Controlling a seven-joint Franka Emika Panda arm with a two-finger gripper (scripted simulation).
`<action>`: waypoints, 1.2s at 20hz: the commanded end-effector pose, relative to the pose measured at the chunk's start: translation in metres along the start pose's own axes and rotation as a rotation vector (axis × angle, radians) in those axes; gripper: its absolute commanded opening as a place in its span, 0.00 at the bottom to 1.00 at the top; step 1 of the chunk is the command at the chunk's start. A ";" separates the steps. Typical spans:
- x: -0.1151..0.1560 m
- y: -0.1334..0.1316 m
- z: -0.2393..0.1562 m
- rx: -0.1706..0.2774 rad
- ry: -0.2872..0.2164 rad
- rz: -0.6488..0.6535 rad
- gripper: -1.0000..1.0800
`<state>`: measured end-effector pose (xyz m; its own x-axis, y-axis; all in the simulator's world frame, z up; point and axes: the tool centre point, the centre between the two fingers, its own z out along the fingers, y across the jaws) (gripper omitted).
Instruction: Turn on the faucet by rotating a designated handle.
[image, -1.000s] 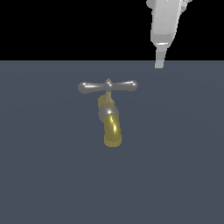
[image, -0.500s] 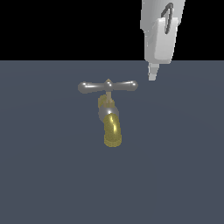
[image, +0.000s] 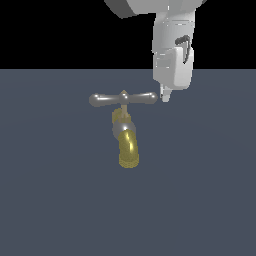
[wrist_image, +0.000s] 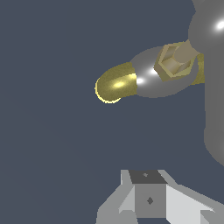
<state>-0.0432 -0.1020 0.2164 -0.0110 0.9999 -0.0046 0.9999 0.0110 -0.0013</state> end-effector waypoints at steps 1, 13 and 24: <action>0.003 0.006 0.006 -0.001 0.001 -0.041 0.00; 0.011 0.021 0.022 -0.002 0.005 -0.141 0.00; 0.012 0.033 0.022 -0.002 0.005 -0.141 0.00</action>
<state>-0.0140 -0.0902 0.1948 -0.1516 0.9884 0.0001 0.9884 0.1516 0.0000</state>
